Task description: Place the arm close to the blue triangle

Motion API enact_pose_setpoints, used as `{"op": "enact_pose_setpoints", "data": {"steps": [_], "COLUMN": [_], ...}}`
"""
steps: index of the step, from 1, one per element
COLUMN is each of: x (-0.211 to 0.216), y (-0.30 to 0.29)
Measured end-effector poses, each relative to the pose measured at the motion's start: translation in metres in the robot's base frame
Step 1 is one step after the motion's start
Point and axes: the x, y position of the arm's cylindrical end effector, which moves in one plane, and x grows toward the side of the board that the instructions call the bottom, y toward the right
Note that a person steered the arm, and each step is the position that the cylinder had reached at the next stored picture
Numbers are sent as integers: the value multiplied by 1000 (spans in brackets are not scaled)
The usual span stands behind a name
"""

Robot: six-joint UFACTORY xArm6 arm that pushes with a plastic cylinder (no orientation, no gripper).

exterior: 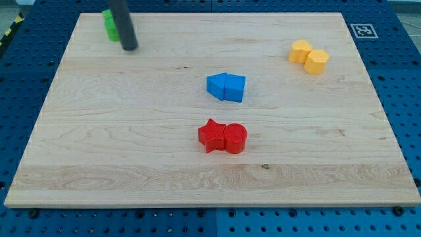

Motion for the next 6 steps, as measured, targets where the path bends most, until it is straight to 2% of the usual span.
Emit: {"op": "enact_pose_setpoints", "data": {"steps": [2,4,6], "x": [49,111,122], "y": [50,73,154]}}
